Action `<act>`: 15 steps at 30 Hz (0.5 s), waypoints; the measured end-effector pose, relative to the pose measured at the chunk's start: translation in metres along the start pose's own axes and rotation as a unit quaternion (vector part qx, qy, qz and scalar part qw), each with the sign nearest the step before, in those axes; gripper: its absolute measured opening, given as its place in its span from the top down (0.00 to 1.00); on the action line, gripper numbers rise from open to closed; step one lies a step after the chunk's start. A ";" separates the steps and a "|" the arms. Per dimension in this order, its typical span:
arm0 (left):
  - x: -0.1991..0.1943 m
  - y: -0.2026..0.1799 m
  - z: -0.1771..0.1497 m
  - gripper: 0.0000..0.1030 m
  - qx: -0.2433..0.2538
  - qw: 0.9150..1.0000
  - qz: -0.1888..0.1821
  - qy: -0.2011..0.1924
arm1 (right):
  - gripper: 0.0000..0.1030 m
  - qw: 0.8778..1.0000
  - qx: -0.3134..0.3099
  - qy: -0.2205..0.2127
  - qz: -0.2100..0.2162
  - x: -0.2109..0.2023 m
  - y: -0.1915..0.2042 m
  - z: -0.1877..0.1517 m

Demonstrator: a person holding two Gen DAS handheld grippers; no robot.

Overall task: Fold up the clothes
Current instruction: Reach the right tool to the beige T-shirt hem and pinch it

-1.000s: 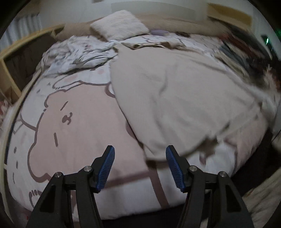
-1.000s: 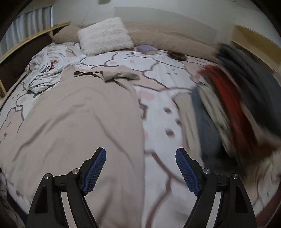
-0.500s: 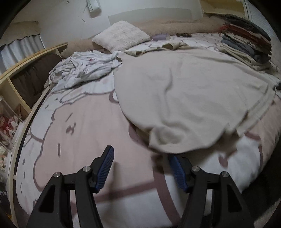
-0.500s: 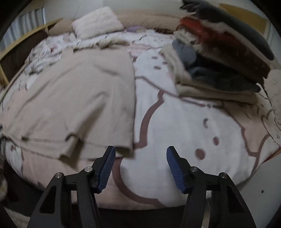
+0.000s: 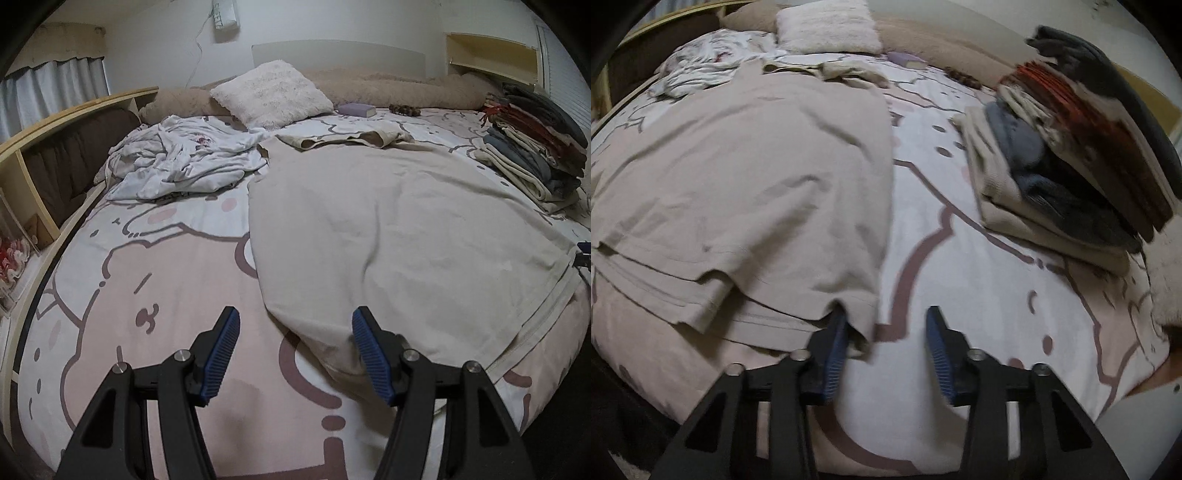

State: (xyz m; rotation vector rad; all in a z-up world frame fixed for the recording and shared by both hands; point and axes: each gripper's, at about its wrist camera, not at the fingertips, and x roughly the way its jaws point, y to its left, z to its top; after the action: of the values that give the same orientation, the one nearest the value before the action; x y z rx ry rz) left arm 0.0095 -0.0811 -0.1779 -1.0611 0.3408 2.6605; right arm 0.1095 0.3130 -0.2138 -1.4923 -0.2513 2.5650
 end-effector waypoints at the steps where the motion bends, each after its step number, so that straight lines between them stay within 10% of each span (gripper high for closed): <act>1: -0.001 0.001 -0.003 0.38 -0.001 1.000 0.000 0.002 | 0.74 1.000 -0.006 0.004 0.005 0.002 0.003 0.001; 5: -0.006 0.005 -0.014 0.38 -0.006 1.000 -0.003 0.009 | 0.97 1.000 0.004 0.015 0.014 0.005 0.003 0.004; 15: -0.012 -0.005 -0.036 0.38 0.023 0.999 -0.021 0.025 | 0.97 0.989 0.141 0.004 -0.043 0.008 -0.076 0.029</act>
State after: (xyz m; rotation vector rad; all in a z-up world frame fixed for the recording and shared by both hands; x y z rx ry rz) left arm 0.0425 -0.0892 -0.1958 -1.1086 0.3844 2.5808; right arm 0.0847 0.3869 -0.1887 -1.3569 0.0482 2.4065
